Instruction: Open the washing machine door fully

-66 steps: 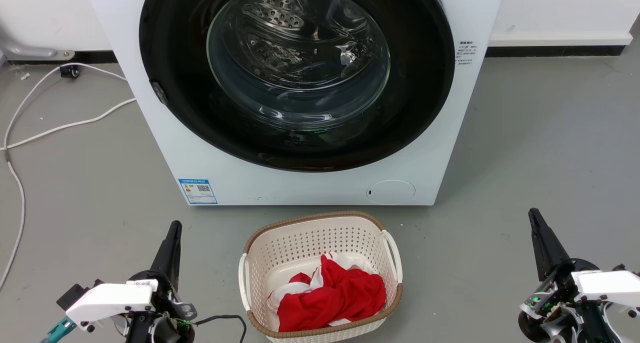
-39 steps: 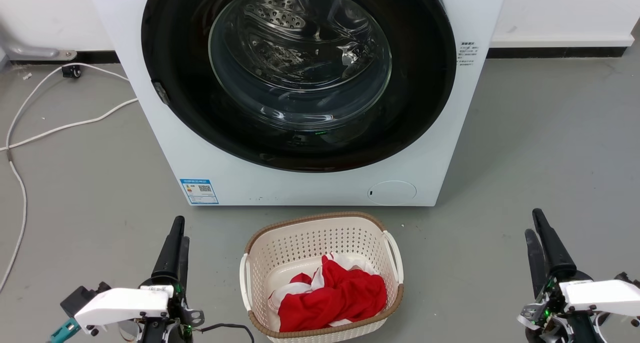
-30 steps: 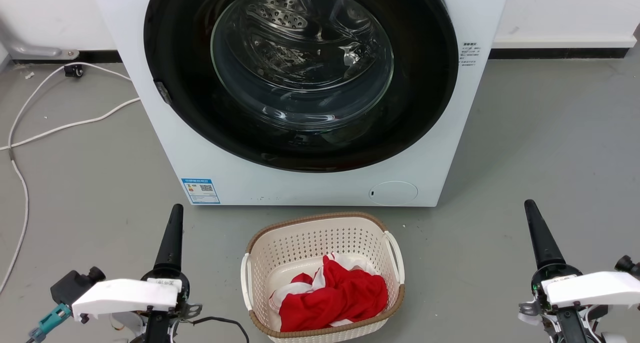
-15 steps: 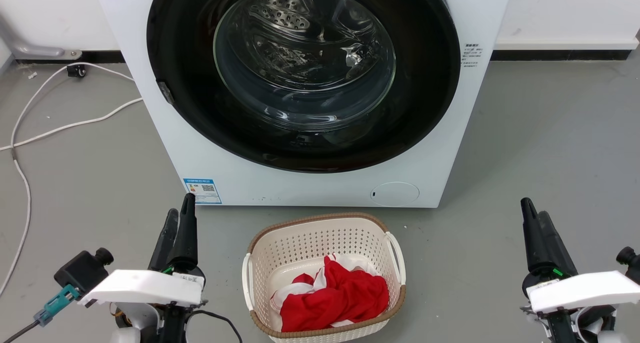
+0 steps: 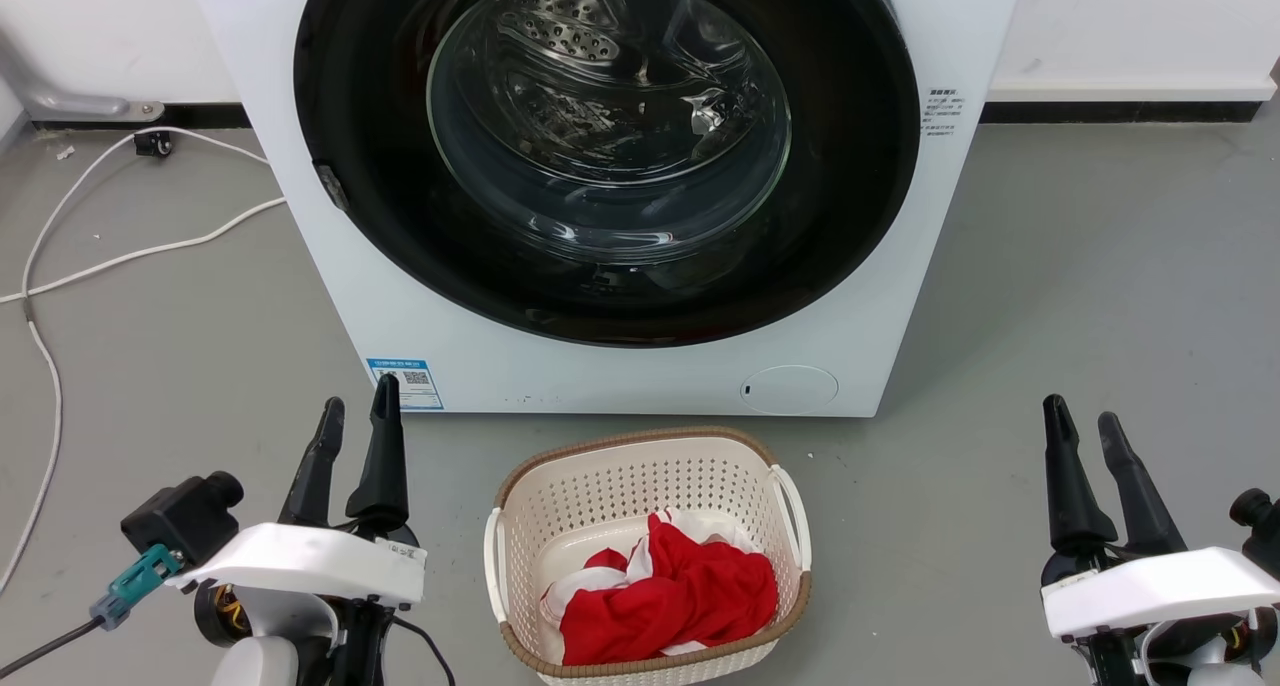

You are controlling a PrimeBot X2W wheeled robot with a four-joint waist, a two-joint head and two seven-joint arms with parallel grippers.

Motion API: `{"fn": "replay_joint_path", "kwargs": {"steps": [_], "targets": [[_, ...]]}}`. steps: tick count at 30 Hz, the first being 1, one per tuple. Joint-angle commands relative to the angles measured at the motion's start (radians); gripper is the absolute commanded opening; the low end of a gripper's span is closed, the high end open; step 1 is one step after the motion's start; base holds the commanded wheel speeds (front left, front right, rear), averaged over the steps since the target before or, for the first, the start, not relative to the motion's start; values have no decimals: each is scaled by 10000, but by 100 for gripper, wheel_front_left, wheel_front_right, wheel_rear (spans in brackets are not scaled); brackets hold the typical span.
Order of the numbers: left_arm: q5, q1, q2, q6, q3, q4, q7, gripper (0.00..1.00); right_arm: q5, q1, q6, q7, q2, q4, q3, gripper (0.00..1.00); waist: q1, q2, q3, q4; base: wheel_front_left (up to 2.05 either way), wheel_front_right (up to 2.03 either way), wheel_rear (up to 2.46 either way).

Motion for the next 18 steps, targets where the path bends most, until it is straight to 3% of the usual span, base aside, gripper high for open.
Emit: {"fn": "replay_joint_path", "kwargs": {"steps": [1,18], "targets": [[381,-280,100,51,-45,-110,-106,100,-421,-13,0,-102,-2,-245,6,100,0,0,-4,-6,0,0,0],[2574,-349,449,384,-676,129,-574,100,-2688,300,0,-106,11,-517,369,100,0,0,-79,-80,0,0,0]]}}
